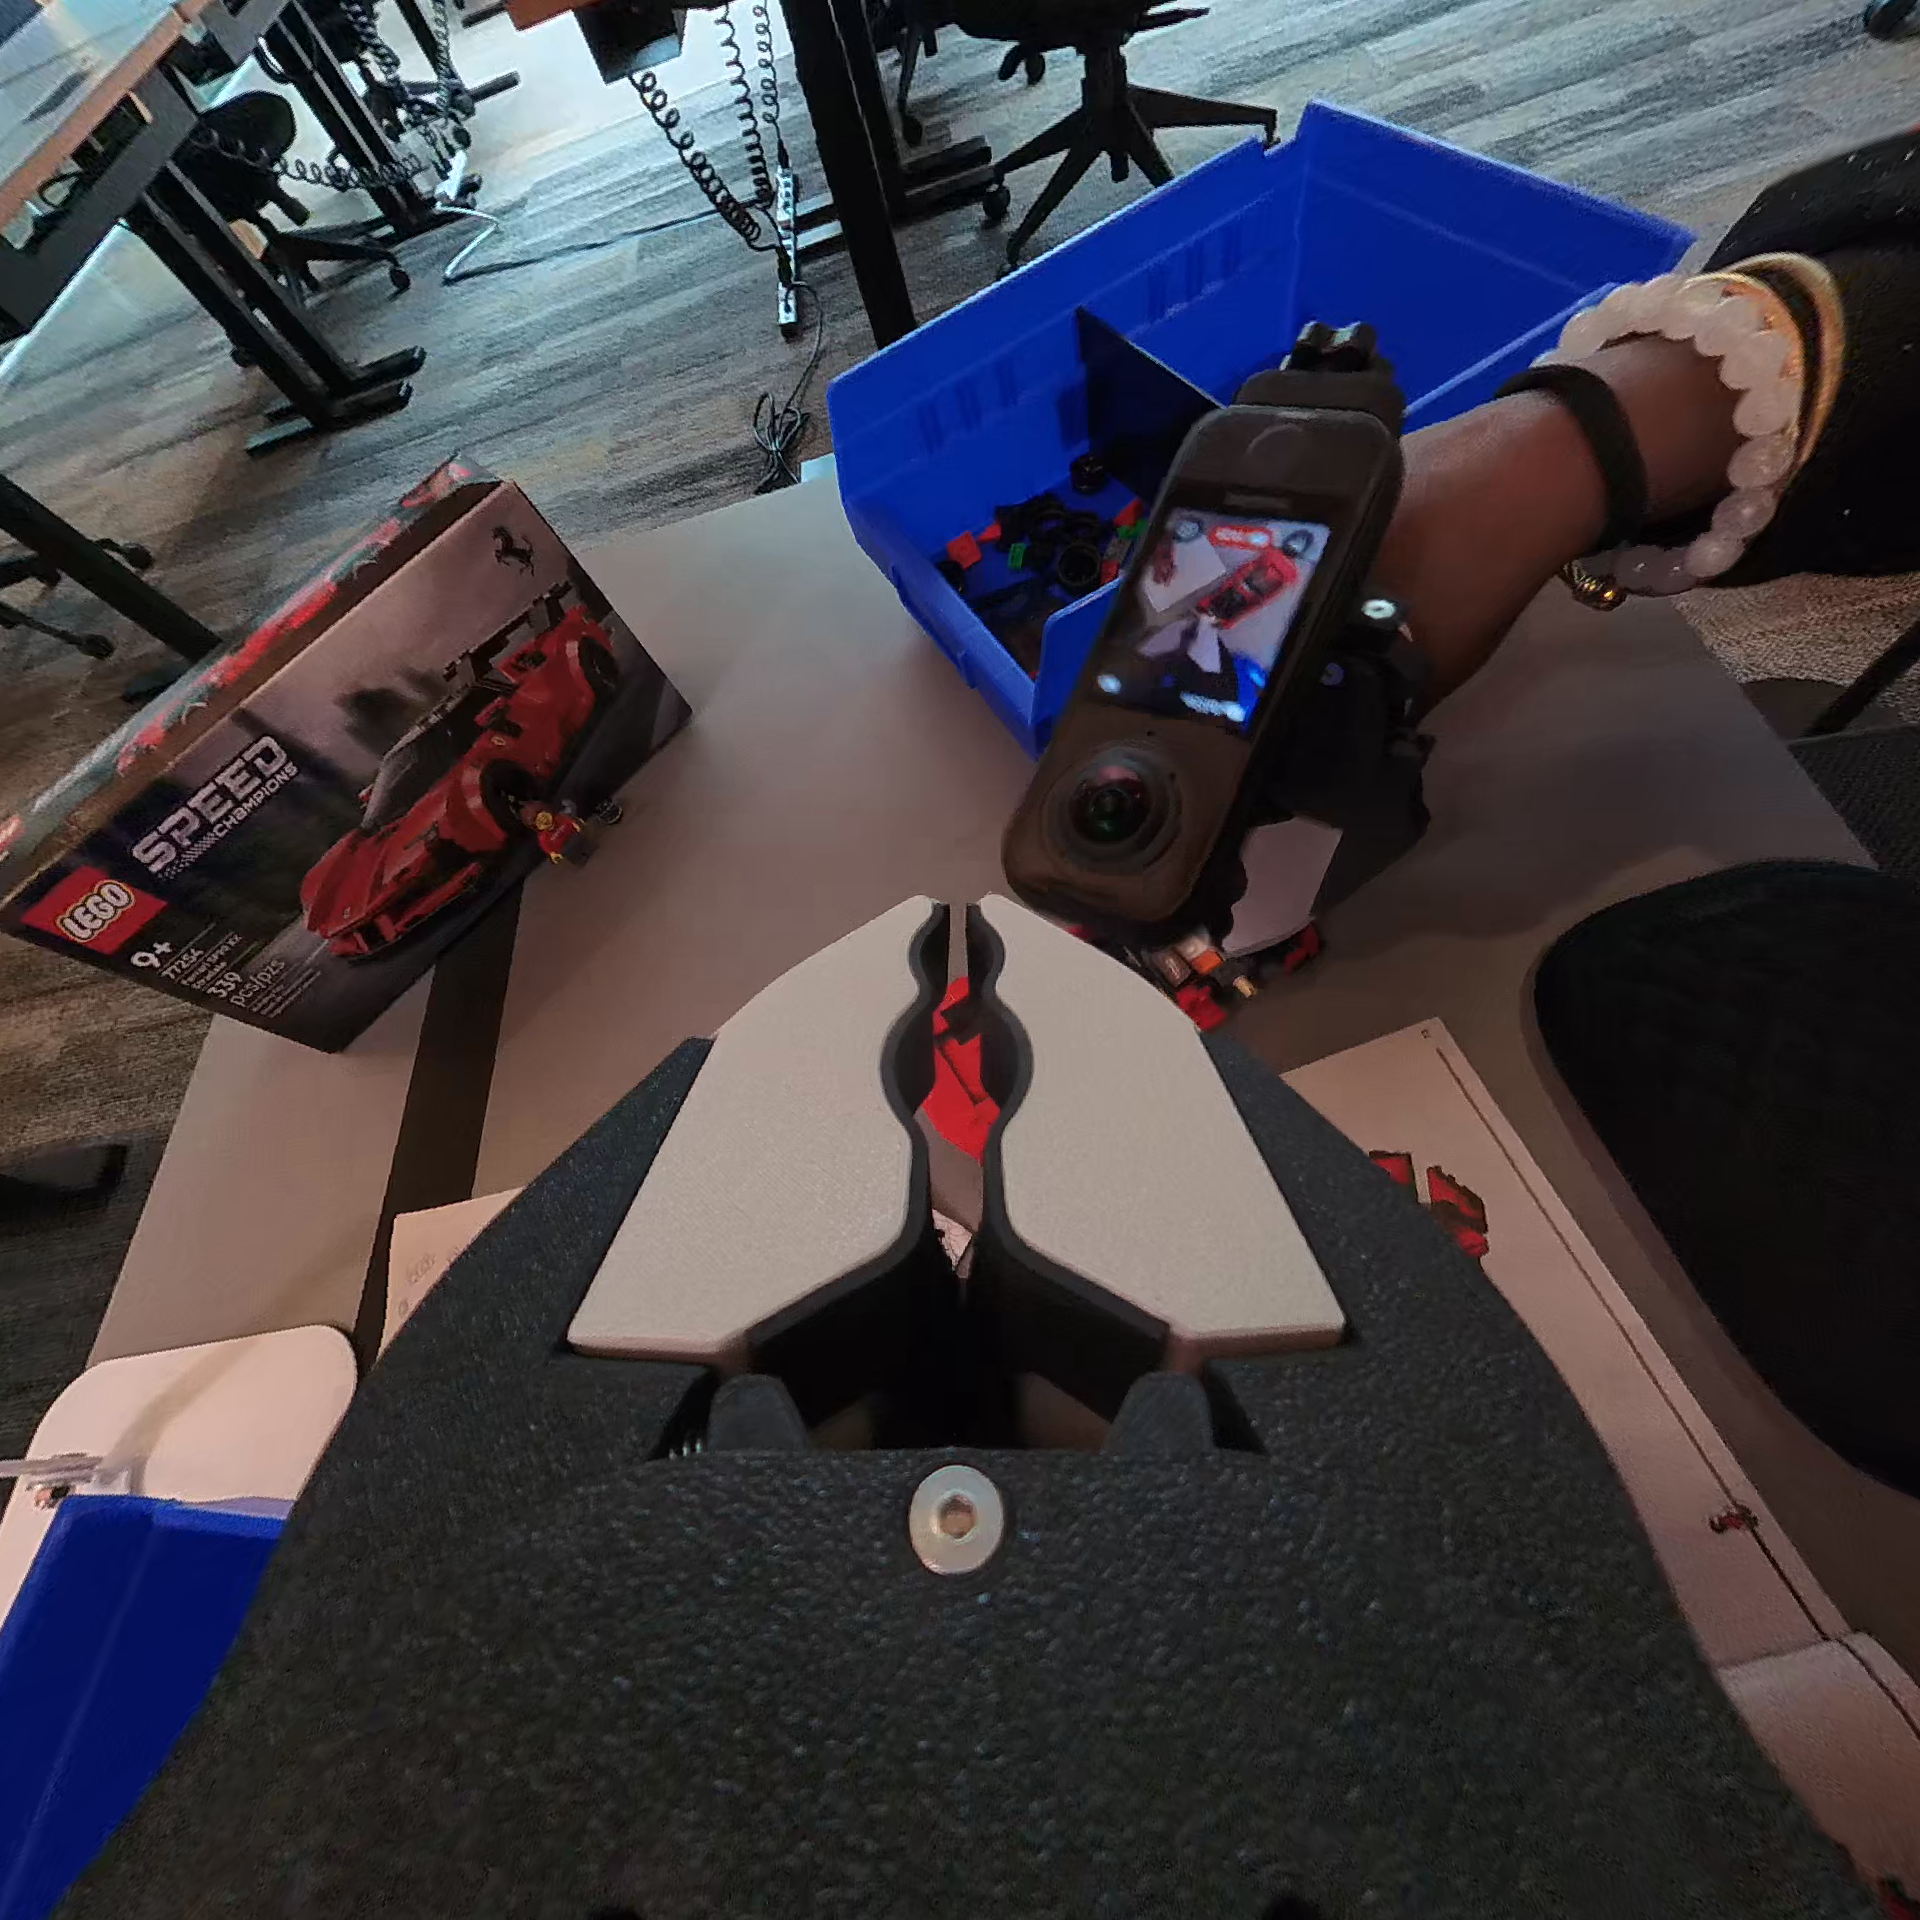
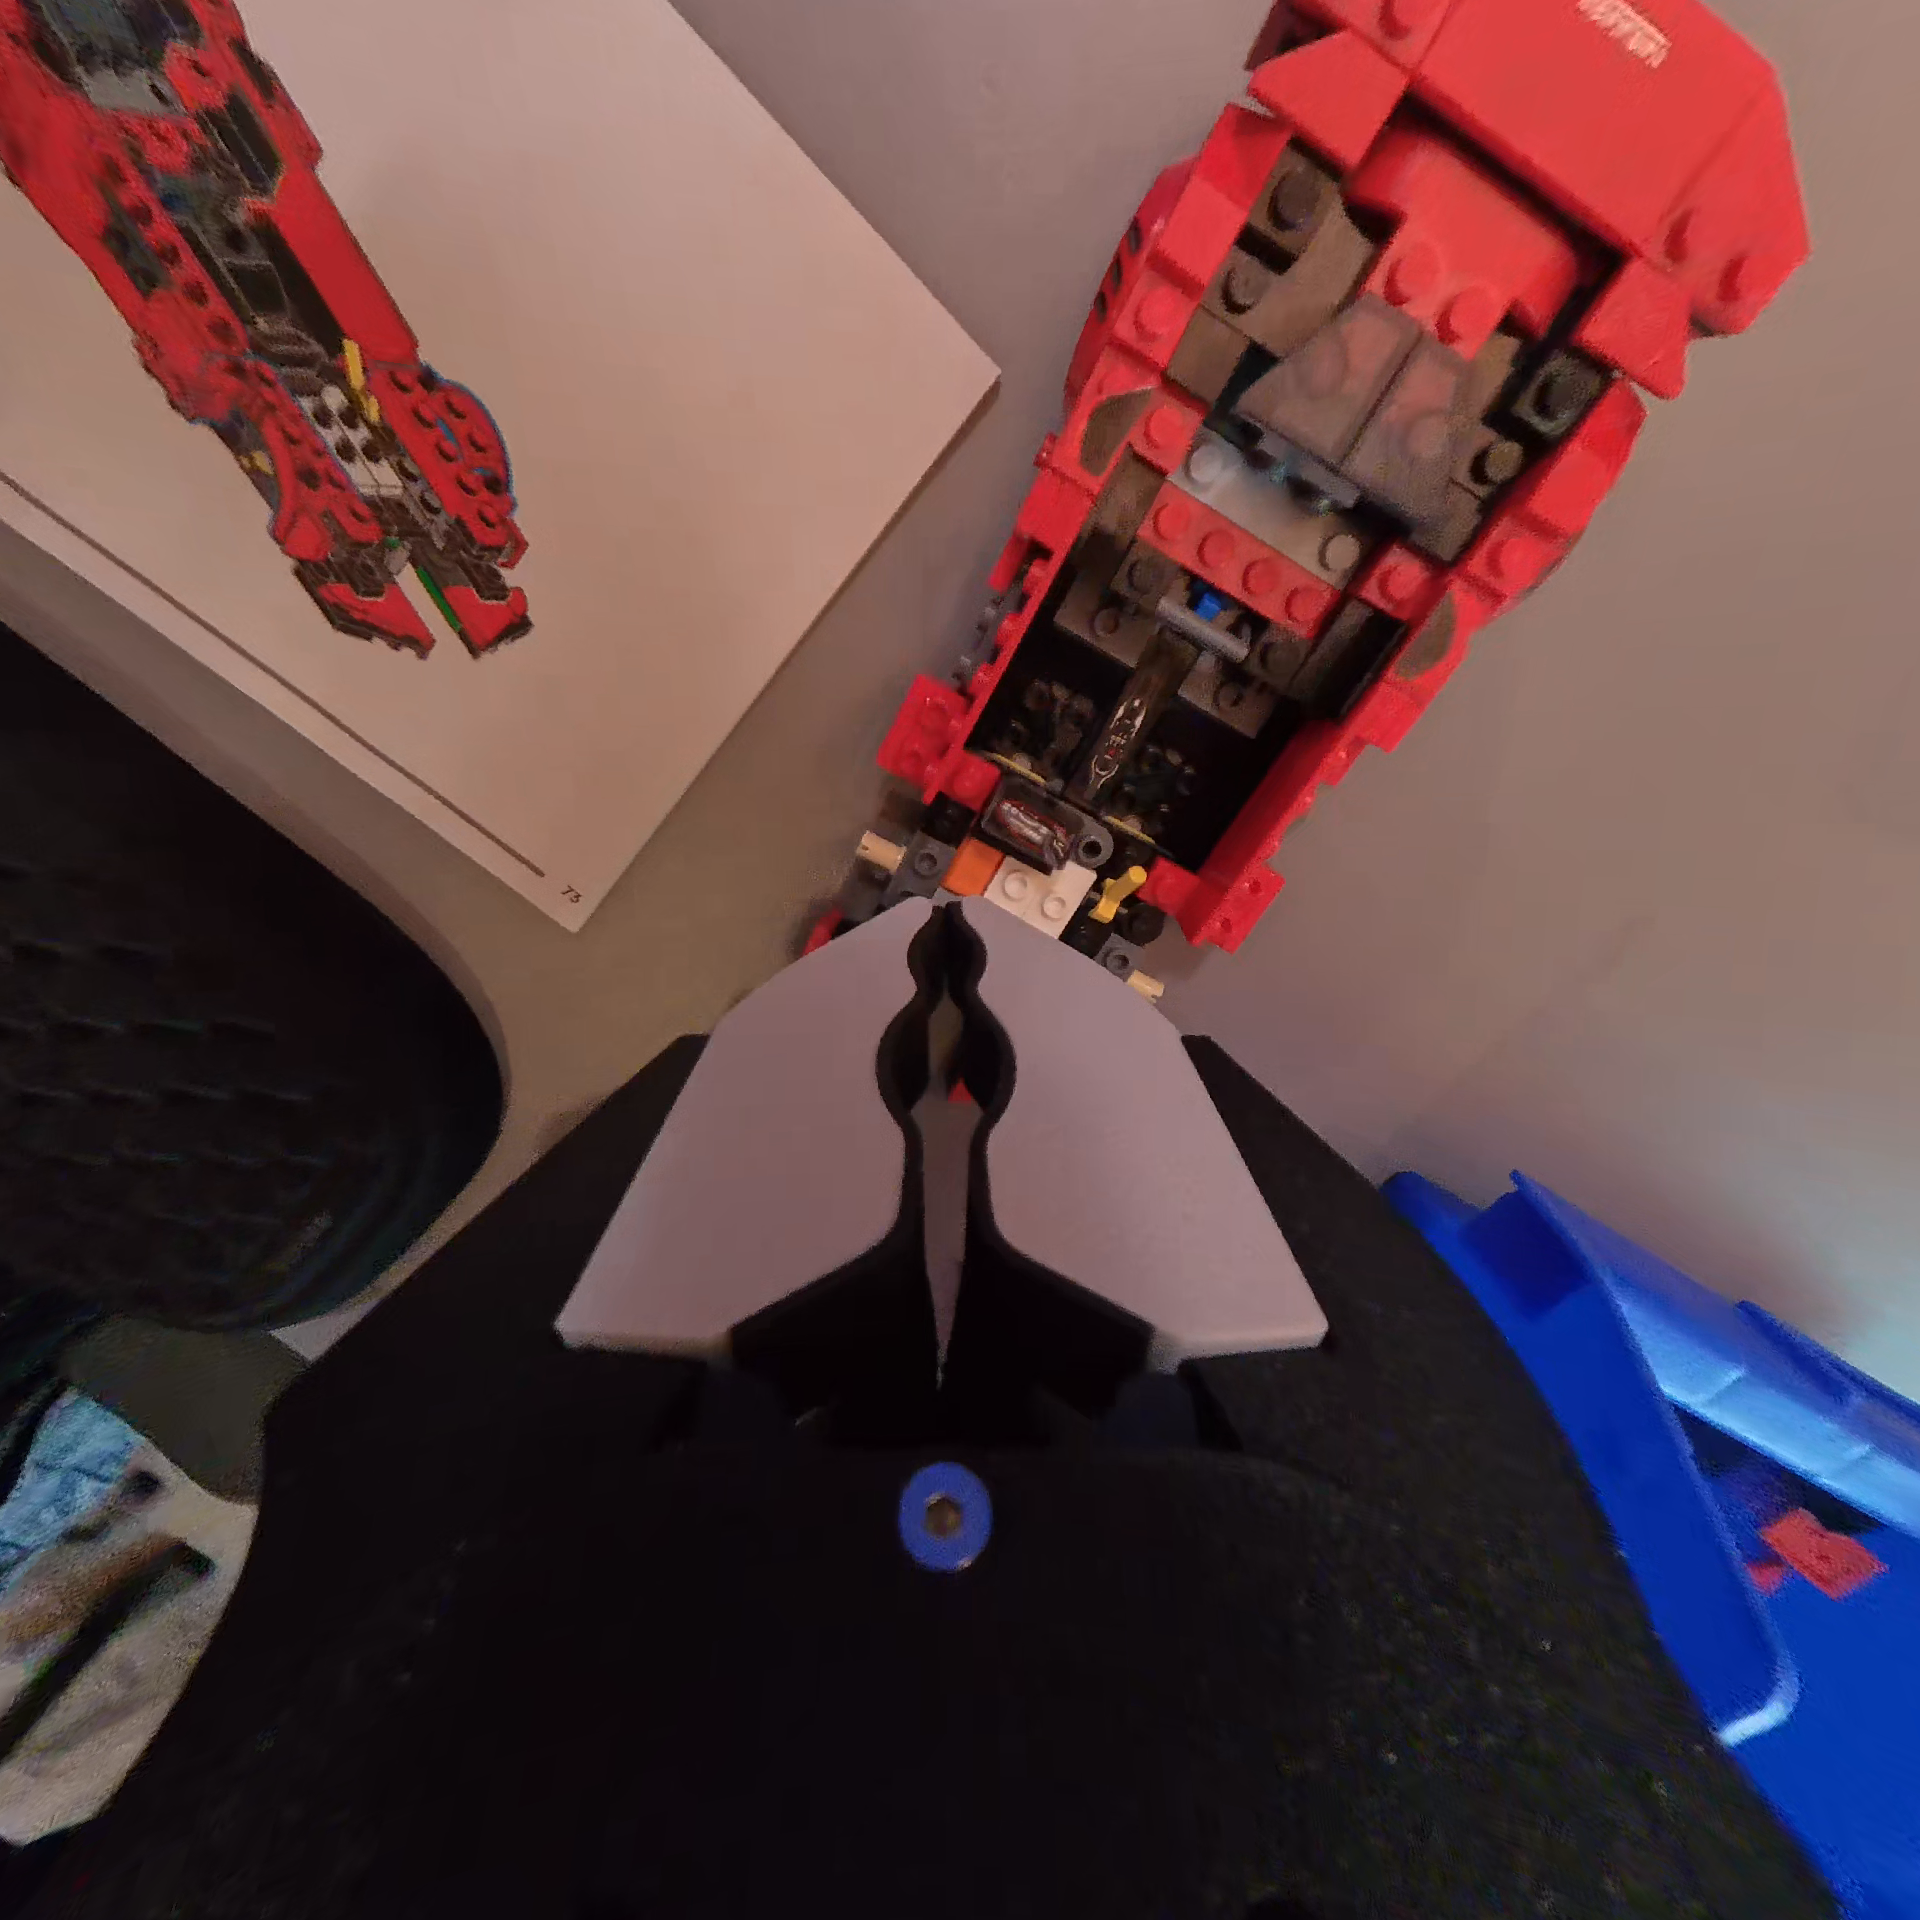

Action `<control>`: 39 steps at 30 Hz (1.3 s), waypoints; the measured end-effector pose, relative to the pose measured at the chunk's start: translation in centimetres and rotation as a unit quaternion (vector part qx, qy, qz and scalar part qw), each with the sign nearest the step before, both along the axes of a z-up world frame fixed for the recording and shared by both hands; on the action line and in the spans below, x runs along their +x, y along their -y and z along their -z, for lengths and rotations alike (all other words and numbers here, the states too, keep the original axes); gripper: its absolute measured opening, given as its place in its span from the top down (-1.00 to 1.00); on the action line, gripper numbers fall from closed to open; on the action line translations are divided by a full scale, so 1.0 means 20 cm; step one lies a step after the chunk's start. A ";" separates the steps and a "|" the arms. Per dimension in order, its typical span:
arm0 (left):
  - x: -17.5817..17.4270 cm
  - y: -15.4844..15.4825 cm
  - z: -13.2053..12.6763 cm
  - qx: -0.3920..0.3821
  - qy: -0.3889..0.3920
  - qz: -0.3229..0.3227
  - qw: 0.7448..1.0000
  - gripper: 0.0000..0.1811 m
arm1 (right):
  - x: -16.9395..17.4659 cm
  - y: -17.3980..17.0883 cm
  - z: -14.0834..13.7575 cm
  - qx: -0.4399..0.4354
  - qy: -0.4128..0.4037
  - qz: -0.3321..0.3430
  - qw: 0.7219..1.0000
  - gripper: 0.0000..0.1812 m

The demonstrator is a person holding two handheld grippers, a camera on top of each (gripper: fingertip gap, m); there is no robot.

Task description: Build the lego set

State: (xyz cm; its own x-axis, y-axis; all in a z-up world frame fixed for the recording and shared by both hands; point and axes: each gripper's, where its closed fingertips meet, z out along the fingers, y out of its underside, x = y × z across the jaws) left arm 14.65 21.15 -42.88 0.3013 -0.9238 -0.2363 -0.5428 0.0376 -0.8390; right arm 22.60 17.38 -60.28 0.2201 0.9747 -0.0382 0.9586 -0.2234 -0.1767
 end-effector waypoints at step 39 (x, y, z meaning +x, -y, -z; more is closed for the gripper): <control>-0.21 0.31 -0.16 0.045 -0.080 -0.073 0.993 0.77 | 0.09 0.06 0.06 0.138 -0.292 0.179 0.929 0.18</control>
State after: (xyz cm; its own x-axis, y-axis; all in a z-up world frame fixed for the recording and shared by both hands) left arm 10.36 14.98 -39.70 0.3818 -0.8467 -0.3706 -0.6739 0.0195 -0.7386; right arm 24.40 16.19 -61.55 0.5521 0.8337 -0.0125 0.5546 -0.3784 -0.7411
